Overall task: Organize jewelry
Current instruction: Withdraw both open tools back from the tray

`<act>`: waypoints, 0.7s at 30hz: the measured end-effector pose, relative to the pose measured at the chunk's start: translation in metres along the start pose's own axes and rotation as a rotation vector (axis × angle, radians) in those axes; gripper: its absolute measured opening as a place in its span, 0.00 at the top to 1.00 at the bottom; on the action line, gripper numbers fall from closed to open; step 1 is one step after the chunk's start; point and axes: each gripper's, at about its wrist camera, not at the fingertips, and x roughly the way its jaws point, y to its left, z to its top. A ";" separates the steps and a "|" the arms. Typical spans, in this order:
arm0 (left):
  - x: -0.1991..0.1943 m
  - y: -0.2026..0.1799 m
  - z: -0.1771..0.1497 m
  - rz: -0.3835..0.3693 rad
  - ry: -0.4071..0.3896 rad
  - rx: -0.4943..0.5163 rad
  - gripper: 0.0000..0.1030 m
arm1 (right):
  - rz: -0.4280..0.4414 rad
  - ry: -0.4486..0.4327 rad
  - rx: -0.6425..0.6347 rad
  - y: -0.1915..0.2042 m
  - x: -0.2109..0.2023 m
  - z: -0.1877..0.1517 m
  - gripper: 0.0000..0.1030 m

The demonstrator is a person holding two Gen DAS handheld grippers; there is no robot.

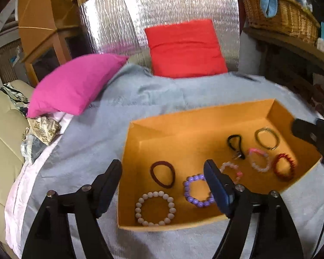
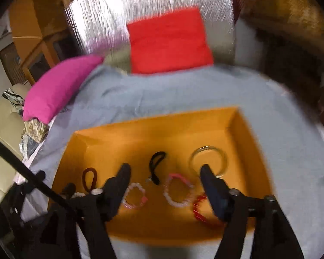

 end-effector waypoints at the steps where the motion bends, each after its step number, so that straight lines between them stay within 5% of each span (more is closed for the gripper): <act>1: -0.007 -0.001 0.000 0.000 -0.011 -0.007 0.17 | -0.025 -0.033 -0.011 -0.002 -0.013 -0.004 0.15; 4: -0.035 -0.001 -0.001 -0.012 -0.057 -0.021 0.16 | -0.116 -0.136 -0.011 -0.012 -0.056 -0.016 0.00; 12: -0.101 0.005 -0.008 0.124 -0.173 -0.060 0.07 | -0.077 -0.219 0.041 -0.041 -0.115 -0.048 0.00; 21: -0.128 0.002 -0.015 0.101 -0.210 -0.061 0.06 | -0.249 -0.239 -0.035 -0.030 -0.140 -0.057 0.00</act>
